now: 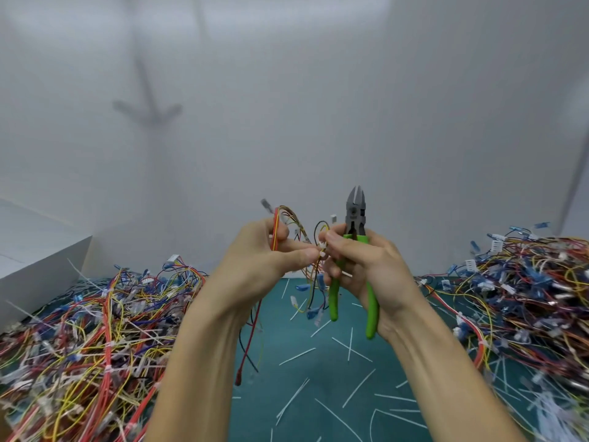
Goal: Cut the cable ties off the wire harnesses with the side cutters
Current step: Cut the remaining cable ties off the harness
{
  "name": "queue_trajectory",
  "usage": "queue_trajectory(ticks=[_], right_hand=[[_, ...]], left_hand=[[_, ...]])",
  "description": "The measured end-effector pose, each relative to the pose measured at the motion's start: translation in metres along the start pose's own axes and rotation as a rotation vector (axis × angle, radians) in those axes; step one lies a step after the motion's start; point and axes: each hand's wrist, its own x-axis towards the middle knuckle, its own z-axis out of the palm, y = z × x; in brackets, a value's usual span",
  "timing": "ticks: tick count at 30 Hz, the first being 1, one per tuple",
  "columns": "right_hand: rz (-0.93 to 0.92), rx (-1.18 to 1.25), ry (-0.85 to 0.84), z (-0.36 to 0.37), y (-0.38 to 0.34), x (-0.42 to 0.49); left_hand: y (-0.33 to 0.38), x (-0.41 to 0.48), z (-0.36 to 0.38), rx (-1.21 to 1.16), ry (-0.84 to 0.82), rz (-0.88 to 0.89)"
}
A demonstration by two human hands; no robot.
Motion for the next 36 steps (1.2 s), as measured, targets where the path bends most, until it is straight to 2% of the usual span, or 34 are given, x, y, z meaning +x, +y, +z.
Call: queue_trajectory(ticks=[6,8,11,16,18,27,36], right_hand=[[-0.027,-0.097,0.099,0.007,0.005,-0.001],[-0.045,-0.199,0.122,0.008,0.006,-0.001],[-0.11,-0.461,0.127,0.003,0.004,-0.001],[-0.198,-1.122,0.008,-0.011,-0.002,-0.004],[-0.208,-1.263,-0.009,-0.013,-0.002,-0.004],[-0.328,-1.432,-0.059,-0.023,-0.011,-0.004],[-0.337,-1.55,-0.058,-0.026,-0.016,-0.005]], left_hand=[[0.0,0.001,0.005,-0.009,0.034,0.006],[0.0,0.002,0.007,-0.004,0.067,-0.01],[0.0,0.002,0.007,0.016,0.119,-0.028],[-0.004,0.001,0.004,0.005,0.094,-0.07],[-0.005,0.002,0.003,0.066,0.102,-0.05],[-0.003,0.002,0.002,0.154,0.139,0.012],[-0.005,0.002,-0.001,0.207,0.154,0.026]])
